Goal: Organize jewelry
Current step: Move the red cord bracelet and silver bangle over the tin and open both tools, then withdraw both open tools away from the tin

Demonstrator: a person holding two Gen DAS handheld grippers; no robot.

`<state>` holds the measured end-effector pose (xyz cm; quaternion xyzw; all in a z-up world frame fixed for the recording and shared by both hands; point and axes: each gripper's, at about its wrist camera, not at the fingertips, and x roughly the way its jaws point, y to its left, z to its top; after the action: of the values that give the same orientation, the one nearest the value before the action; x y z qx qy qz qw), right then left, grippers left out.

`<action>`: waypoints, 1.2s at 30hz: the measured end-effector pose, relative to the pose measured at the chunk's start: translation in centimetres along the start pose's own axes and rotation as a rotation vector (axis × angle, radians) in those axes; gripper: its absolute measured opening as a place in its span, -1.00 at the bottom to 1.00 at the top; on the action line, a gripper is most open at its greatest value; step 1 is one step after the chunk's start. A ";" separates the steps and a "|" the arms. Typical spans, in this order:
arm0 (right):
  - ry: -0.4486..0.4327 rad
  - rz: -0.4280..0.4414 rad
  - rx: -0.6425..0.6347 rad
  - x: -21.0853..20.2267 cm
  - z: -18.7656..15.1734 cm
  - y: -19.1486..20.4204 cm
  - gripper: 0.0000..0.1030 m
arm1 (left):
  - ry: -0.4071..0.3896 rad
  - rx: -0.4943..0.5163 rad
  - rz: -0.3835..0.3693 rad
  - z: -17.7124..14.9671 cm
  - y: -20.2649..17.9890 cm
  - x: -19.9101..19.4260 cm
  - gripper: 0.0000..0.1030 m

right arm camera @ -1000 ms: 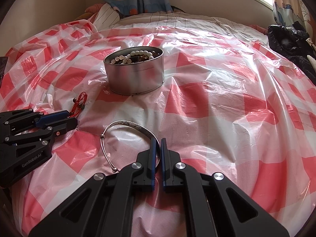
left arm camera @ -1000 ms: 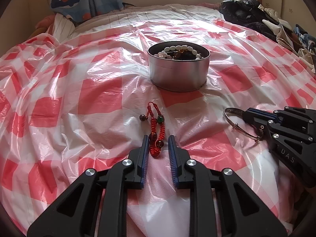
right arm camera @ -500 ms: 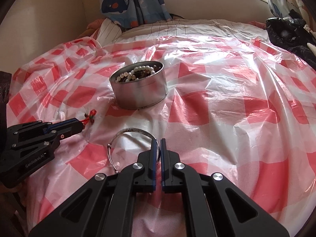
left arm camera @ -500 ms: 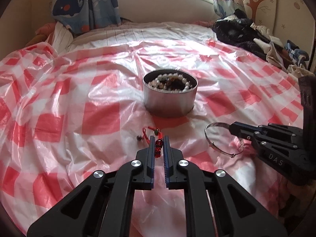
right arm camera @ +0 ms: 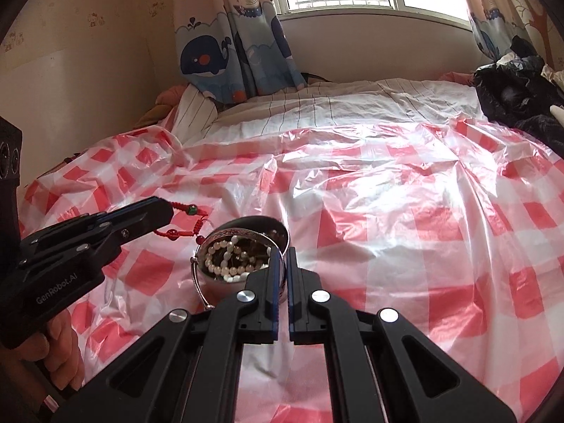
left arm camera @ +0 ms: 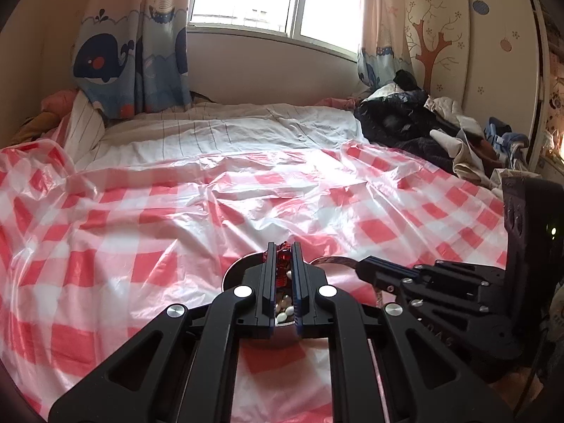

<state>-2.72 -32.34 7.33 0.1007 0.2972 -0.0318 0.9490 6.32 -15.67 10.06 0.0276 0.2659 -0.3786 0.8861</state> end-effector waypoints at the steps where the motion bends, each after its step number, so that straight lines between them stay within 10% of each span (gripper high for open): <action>1: 0.000 -0.009 -0.015 0.5 0.4 0.1 -0.92 | 0.003 -0.018 -0.015 0.2 0.2 0.7 -0.86; 9: 0.118 -0.043 -0.159 7.1 0.8 2.8 -0.77 | 0.194 -0.149 0.099 -3.7 4.4 4.8 -0.07; 21: 0.157 -0.034 0.043 -0.3 -6.1 -0.5 0.05 | 0.243 -0.040 0.268 -9.7 0.9 -0.9 0.58; 27: 0.208 -0.059 0.001 -1.3 -9.4 1.9 0.72 | 0.278 -0.087 0.392 -12.9 0.8 -3.3 0.74; 36: 0.218 -0.088 -0.034 -1.4 -10.2 2.4 0.85 | 0.287 -0.060 0.413 -13.2 0.7 -2.8 0.81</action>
<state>-9.27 -27.83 0.35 0.0743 0.4034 -0.0571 0.9102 -0.75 -10.01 0.00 0.1087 0.3885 -0.1735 0.8984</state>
